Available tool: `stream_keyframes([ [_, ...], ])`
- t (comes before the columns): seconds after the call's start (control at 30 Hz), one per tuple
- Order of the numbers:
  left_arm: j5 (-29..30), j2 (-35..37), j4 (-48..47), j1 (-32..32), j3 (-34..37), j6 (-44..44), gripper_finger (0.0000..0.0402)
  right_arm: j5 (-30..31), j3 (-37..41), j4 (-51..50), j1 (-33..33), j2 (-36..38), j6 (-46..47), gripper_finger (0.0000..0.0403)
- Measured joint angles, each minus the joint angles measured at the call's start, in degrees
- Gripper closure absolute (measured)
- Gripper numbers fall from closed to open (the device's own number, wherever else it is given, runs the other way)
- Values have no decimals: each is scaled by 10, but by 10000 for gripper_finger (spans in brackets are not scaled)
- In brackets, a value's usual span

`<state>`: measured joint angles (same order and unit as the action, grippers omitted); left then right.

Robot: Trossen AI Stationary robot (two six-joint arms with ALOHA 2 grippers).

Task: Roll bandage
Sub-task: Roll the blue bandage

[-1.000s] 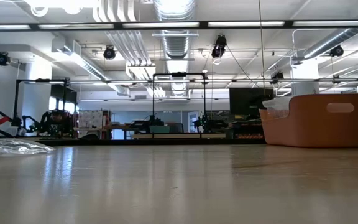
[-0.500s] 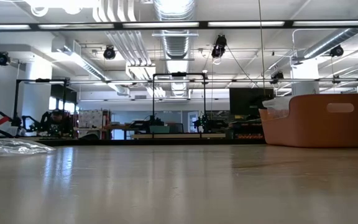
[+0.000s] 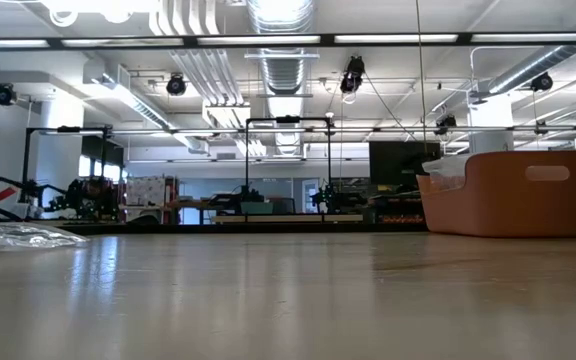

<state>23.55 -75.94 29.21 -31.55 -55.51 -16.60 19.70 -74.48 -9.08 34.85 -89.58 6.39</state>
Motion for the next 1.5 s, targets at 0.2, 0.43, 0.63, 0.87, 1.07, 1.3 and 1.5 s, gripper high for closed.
stream_keyframes([
  [0.2,31,15,-43,-9,0,-10,401,3,0,13,0,0,-10,400],
  [0.43,30,17,-44,-37,-20,-18,402,54,0,-30,-5,0,20,400],
  [0.63,31,17,-54,-69,-49,25,402,71,0,-26,-20,-1,40,400],
  [0.87,87,17,-115,-71,-48,-1,402,109,0,-11,-24,-1,43,400],
  [1.07,128,19,-122,-67,-48,17,402,48,0,-9,-24,-2,41,400],
  [1.3,144,19,-127,-42,-47,25,402,-26,0,21,-24,-2,18,400],
  [1.5,146,21,-146,-34,-47,13,402,-49,0,44,-13,-2,-4,400],
])
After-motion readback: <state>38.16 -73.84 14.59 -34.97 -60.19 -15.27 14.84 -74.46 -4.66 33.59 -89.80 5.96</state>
